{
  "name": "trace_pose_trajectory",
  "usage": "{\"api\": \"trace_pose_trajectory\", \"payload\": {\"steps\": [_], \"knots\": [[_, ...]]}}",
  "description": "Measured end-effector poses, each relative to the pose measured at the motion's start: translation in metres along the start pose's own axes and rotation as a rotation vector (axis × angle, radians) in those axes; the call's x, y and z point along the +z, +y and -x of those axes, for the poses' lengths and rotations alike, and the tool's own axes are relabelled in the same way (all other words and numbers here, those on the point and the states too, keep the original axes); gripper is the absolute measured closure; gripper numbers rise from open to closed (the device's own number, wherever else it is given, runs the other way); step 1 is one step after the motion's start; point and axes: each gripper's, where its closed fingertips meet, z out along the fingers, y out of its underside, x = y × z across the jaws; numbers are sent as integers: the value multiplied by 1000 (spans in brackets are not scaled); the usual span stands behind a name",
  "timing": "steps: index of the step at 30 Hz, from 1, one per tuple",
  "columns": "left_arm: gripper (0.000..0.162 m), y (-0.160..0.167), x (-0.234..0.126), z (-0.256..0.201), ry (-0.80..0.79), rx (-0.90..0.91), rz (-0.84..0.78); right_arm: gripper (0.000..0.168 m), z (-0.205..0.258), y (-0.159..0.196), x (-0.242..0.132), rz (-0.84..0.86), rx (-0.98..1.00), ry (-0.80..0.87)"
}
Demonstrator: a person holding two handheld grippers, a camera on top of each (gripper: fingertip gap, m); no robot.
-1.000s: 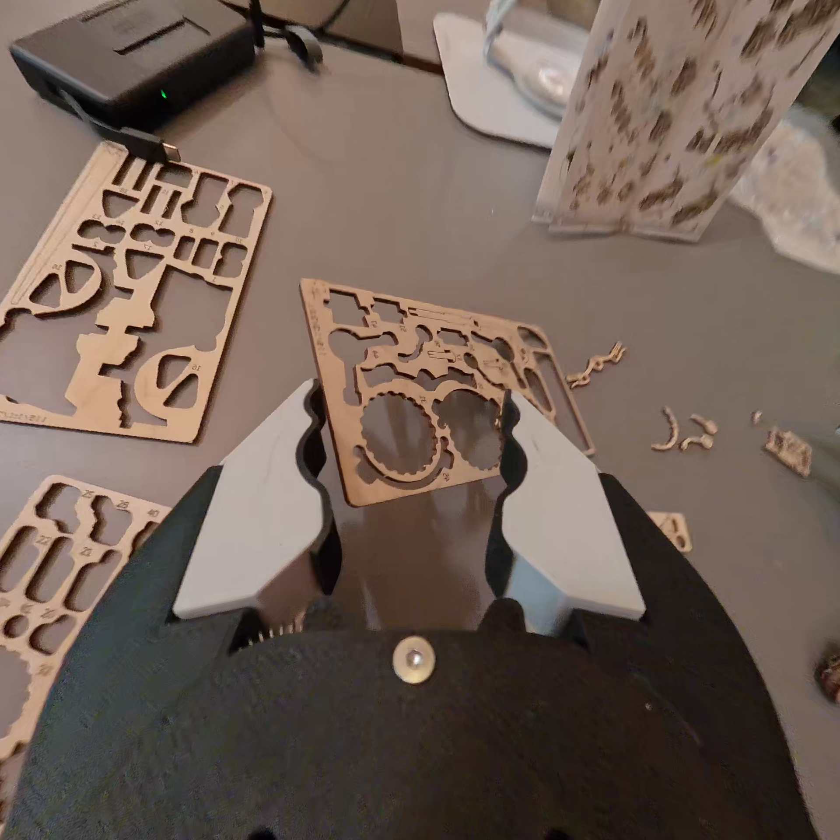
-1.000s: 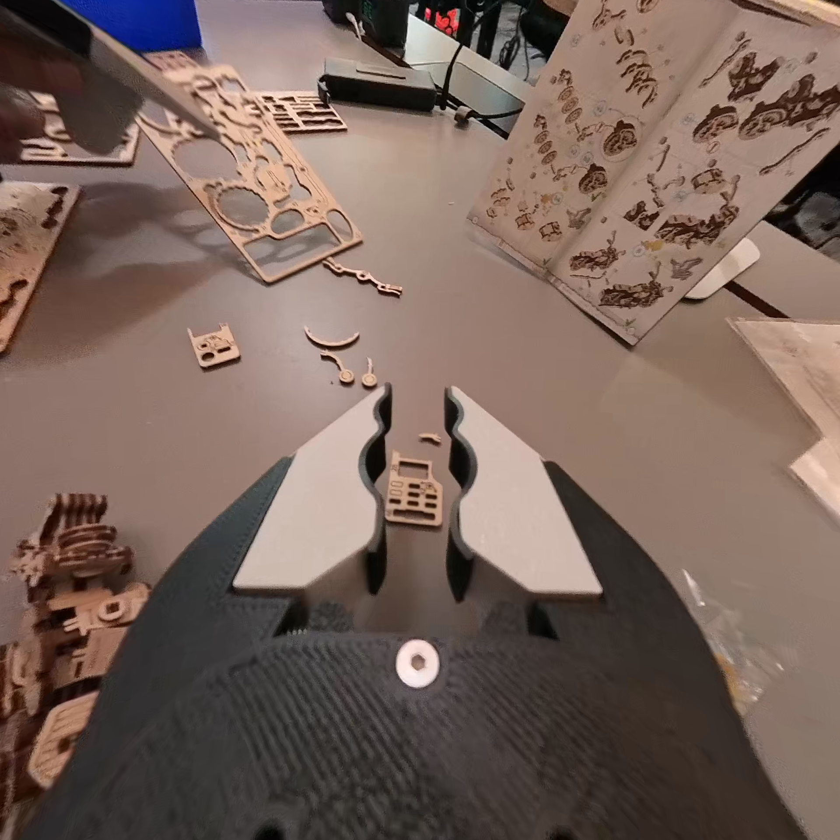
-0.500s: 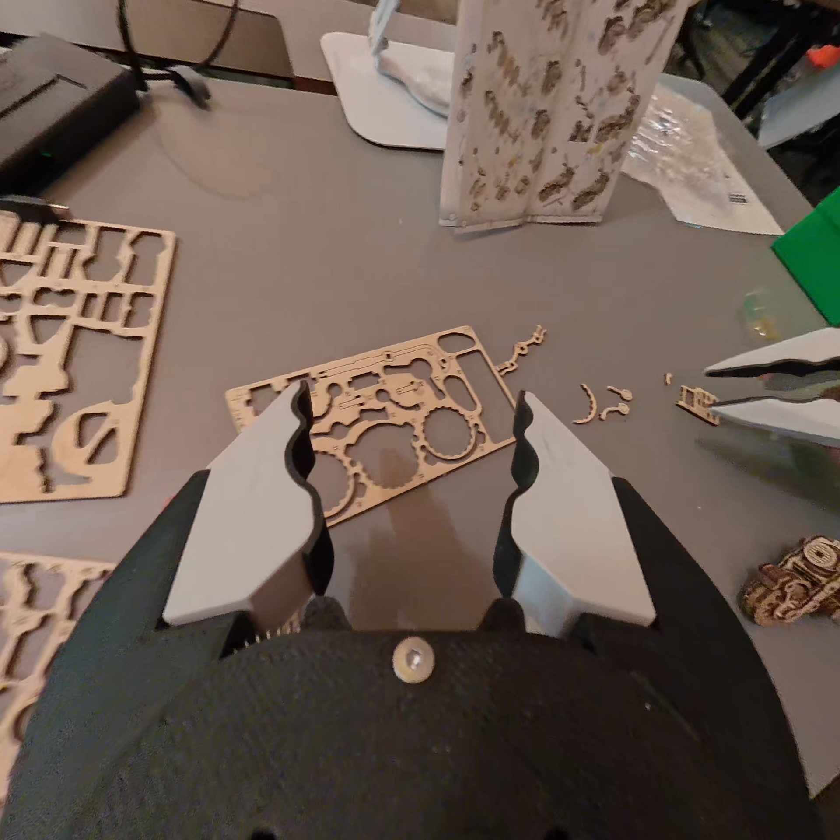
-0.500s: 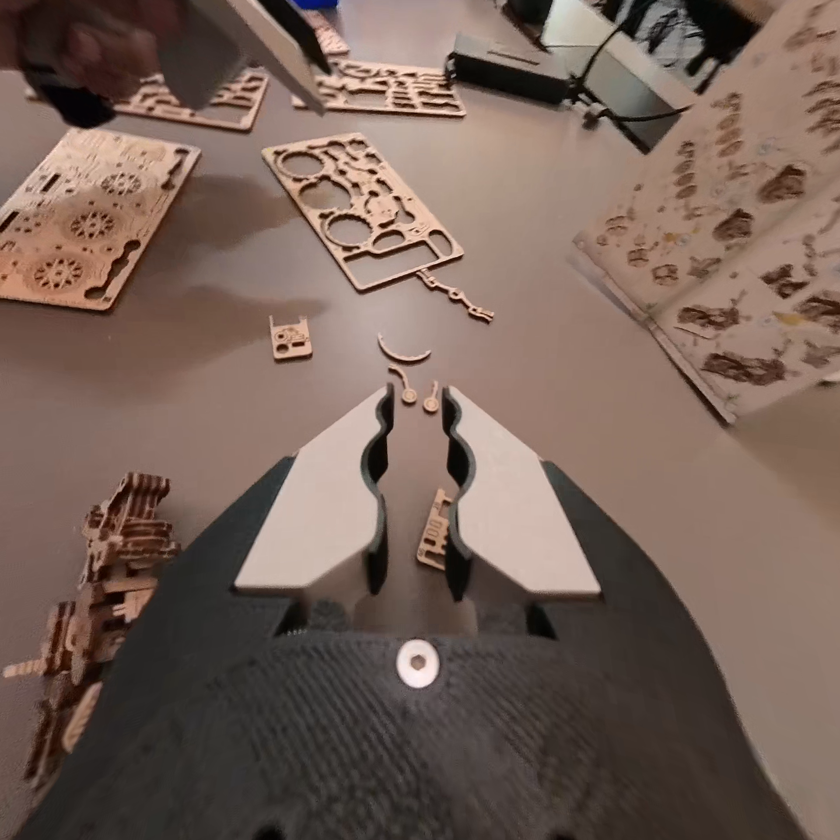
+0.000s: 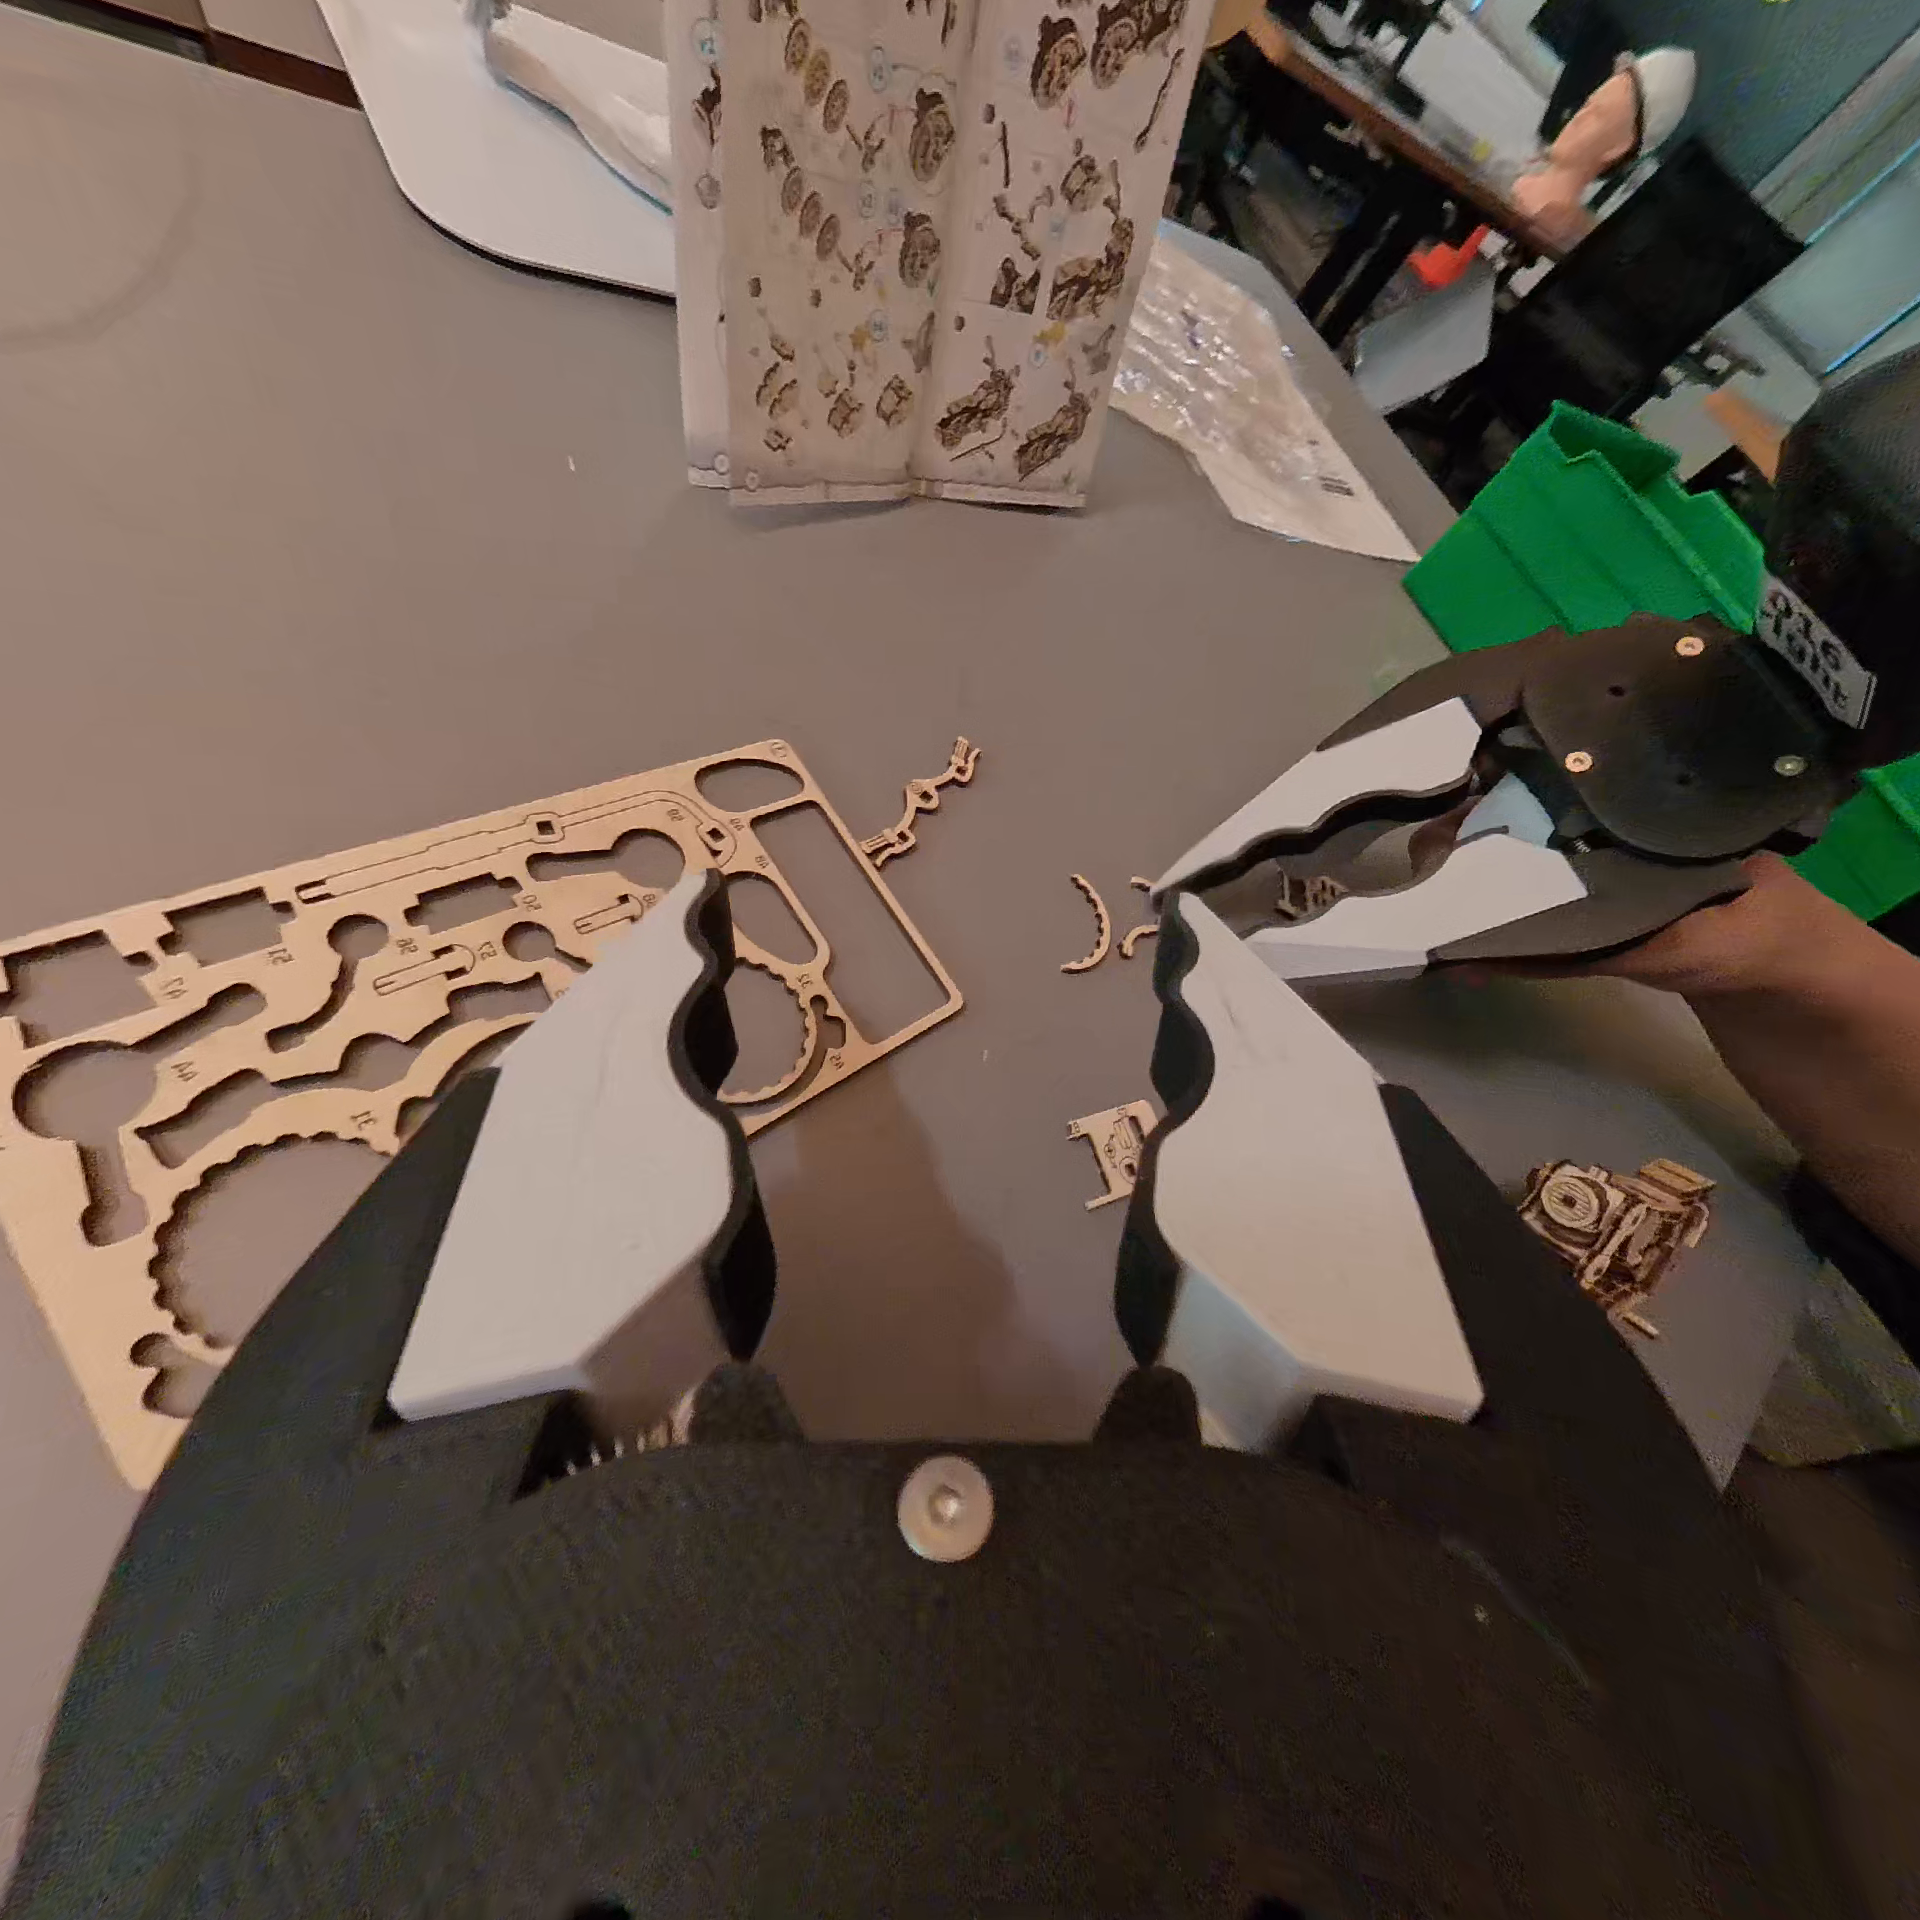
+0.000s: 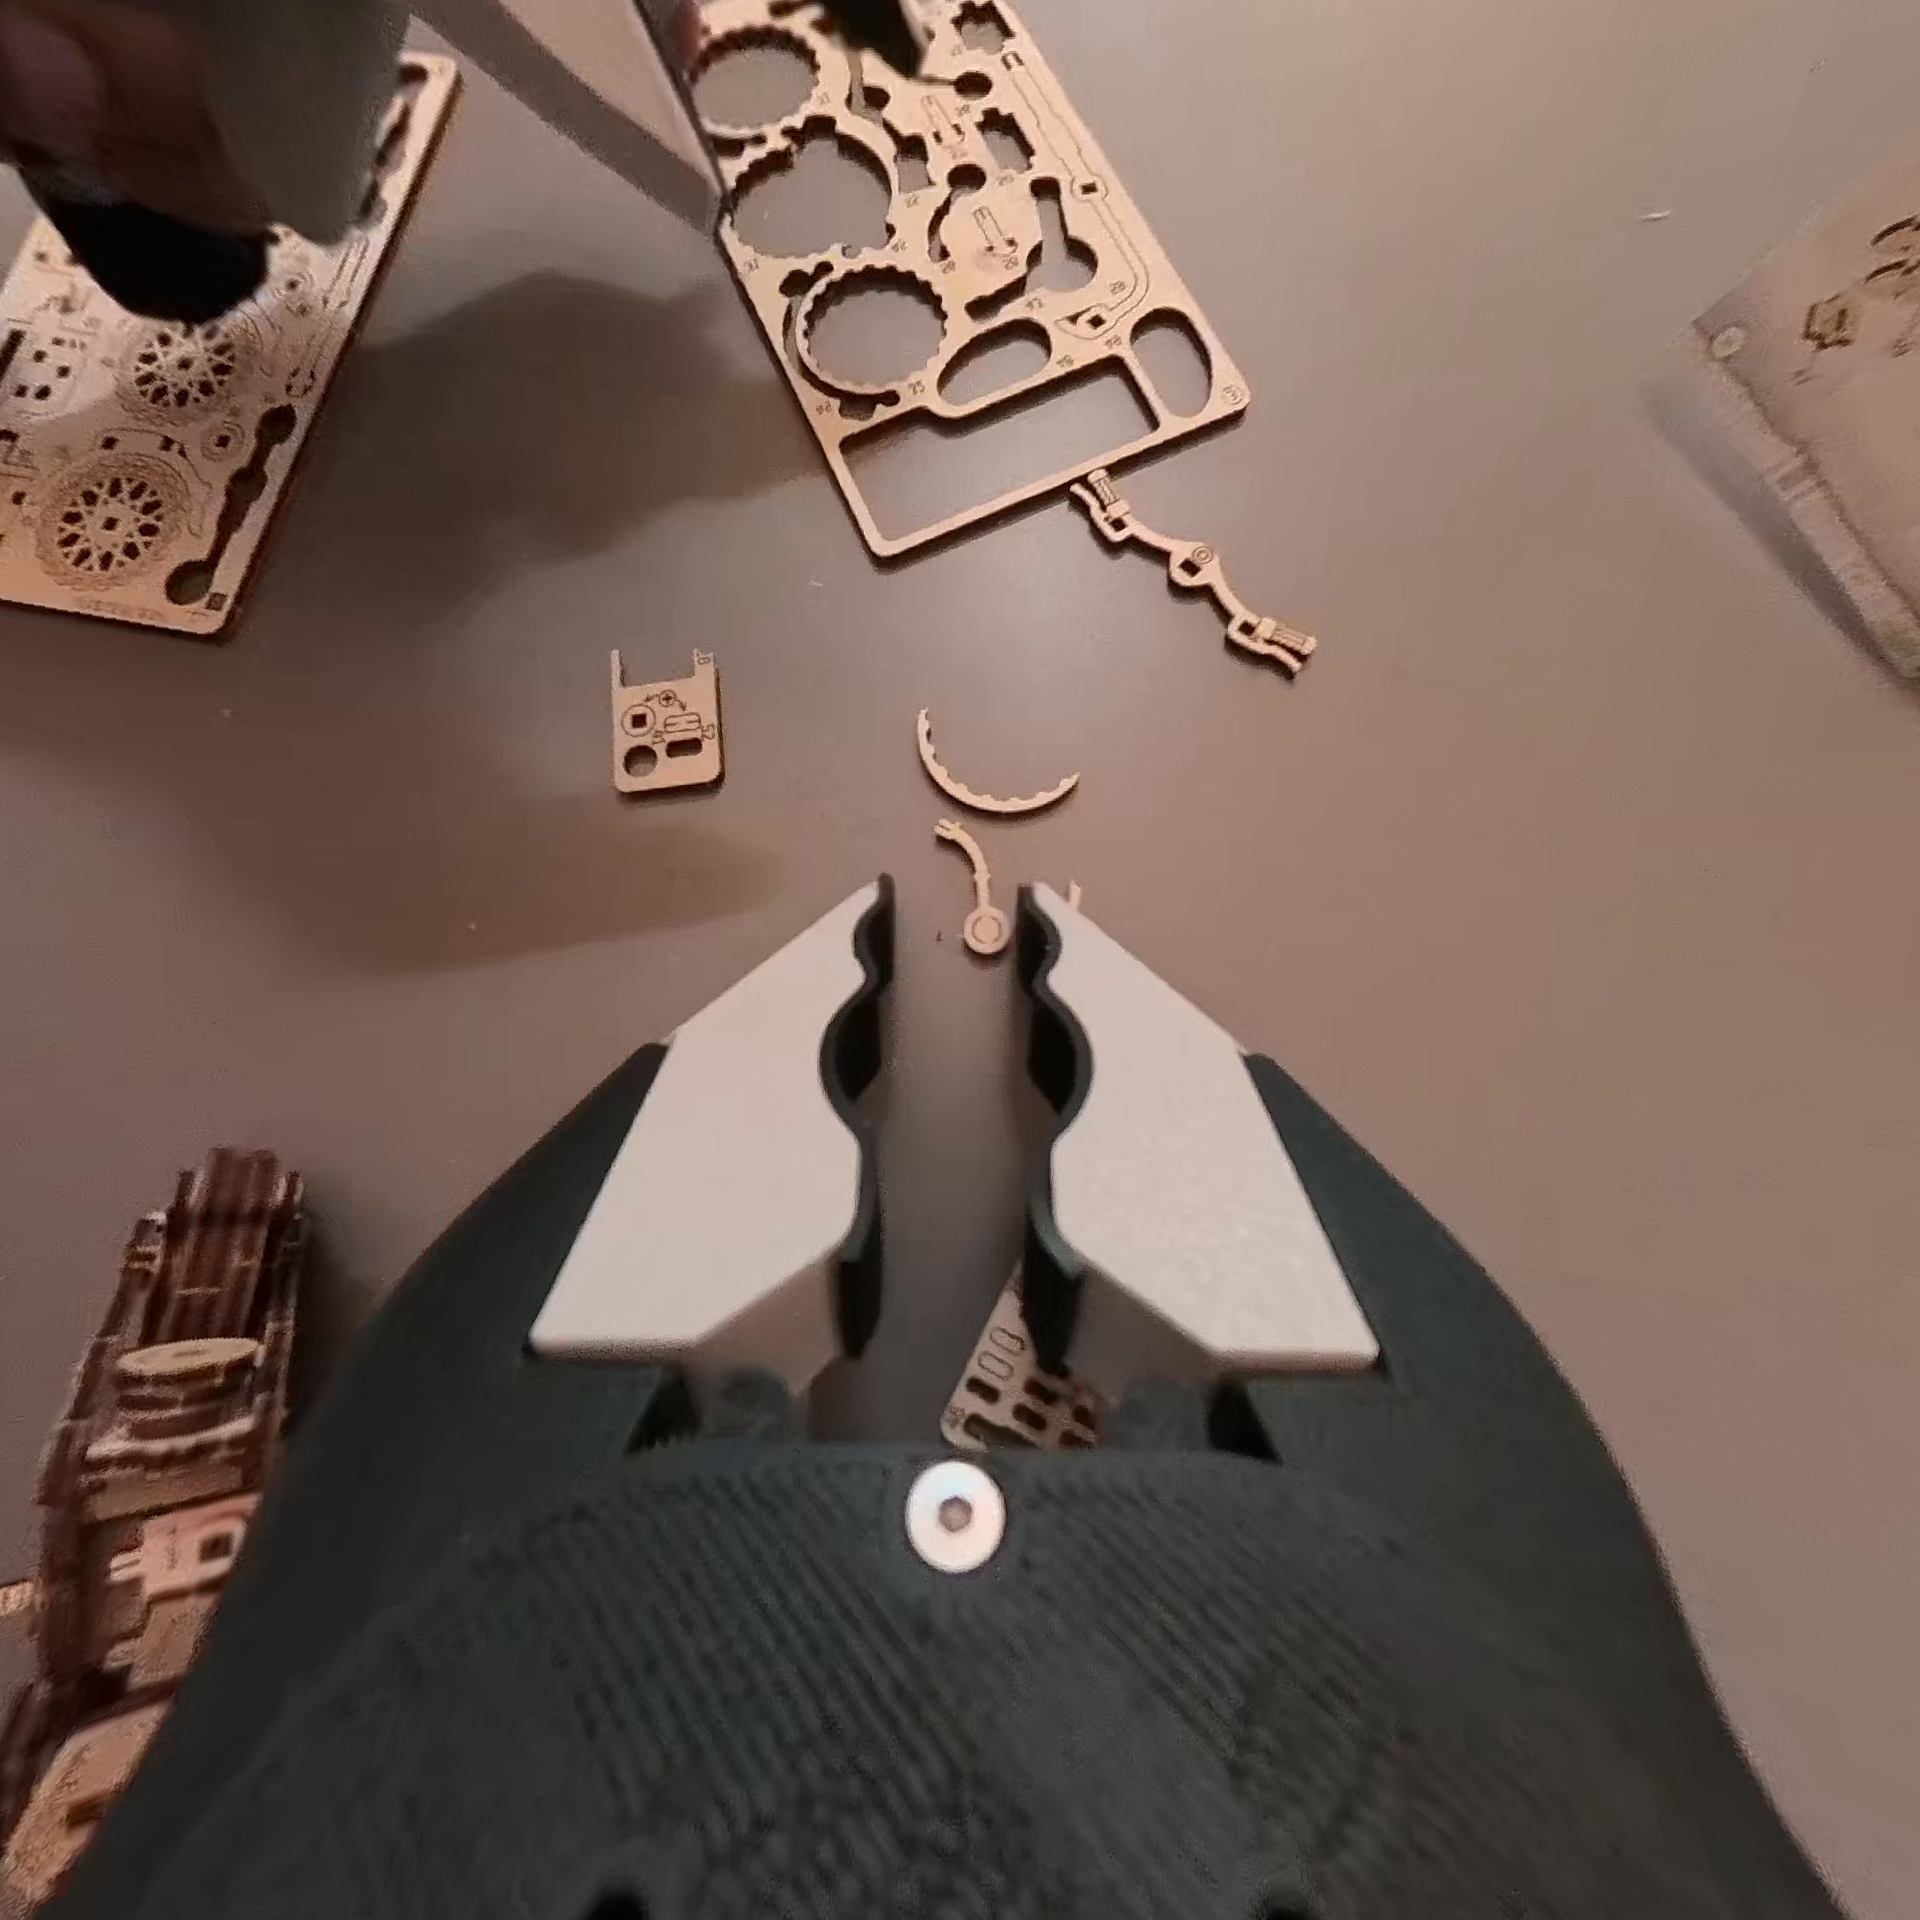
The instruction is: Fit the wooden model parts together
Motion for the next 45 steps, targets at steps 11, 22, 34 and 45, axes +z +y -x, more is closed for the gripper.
{"api": "trace_pose_trajectory", "payload": {"steps": [11, 22, 34, 45], "knots": [[90, -1, -1, -9, 133, -53, -84, 146, -63, -36, 24, 18, -96, 76], [94, -2, -4, -10, 190, -99, -116, 168, -63, -41, 31, 54, -84, 21], [145, 6, 8, -74, 300, -178, -108, 168, 5, -55, -66, -434, 177, 103], [162, 33, 12, -157, 568, -318, -145, 168, 66, -10, -93, -436, -89, 225]]}}
